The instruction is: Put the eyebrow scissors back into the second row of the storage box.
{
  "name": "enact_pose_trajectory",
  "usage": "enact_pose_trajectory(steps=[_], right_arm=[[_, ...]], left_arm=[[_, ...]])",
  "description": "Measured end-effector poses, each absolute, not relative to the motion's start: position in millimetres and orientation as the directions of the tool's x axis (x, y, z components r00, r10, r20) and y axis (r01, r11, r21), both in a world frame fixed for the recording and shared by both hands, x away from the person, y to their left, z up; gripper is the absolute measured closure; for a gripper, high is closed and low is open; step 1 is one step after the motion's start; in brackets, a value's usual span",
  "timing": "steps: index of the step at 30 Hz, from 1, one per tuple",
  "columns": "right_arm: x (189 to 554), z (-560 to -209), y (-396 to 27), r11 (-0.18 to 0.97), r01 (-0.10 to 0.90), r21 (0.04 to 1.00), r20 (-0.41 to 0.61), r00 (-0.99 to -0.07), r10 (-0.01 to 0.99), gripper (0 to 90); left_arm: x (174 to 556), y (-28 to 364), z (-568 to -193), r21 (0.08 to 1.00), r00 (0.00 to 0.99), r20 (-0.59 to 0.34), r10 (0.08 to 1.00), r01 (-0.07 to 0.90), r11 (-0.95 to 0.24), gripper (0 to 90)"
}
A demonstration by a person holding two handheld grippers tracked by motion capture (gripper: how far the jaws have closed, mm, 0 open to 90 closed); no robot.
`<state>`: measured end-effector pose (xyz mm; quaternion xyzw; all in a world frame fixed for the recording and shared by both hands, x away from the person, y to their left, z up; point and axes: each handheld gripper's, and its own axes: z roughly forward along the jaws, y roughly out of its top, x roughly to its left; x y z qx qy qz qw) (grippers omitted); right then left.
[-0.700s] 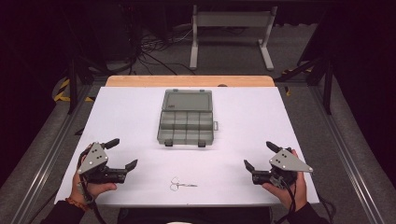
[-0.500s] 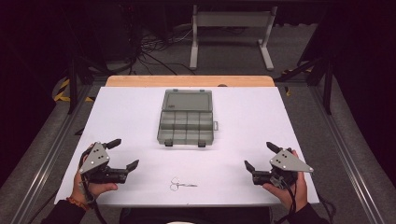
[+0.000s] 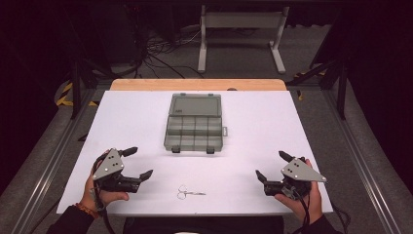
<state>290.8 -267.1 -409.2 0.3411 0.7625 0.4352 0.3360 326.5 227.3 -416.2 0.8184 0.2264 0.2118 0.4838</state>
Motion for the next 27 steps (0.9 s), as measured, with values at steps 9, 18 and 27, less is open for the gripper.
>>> enact_pose_trajectory(steps=[9,18,27], right_arm=[[293,-411,-265,0.398,0.238,0.886,-0.212,-0.555,0.804,6.7],[295,-413,-261,0.412,0.244,0.878,-0.215,-0.568,0.795,6.8],[296,-415,-260,0.429,0.255,0.866,-0.23,-0.559,0.797,7.1]], left_arm=[[330,208,-416,0.871,0.854,0.116,0.508,0.158,-0.465,17.3],[336,173,-416,0.841,0.912,0.105,0.398,0.132,-0.524,20.2],[335,126,-422,0.758,0.96,0.105,0.261,0.093,-0.645,29.3]])
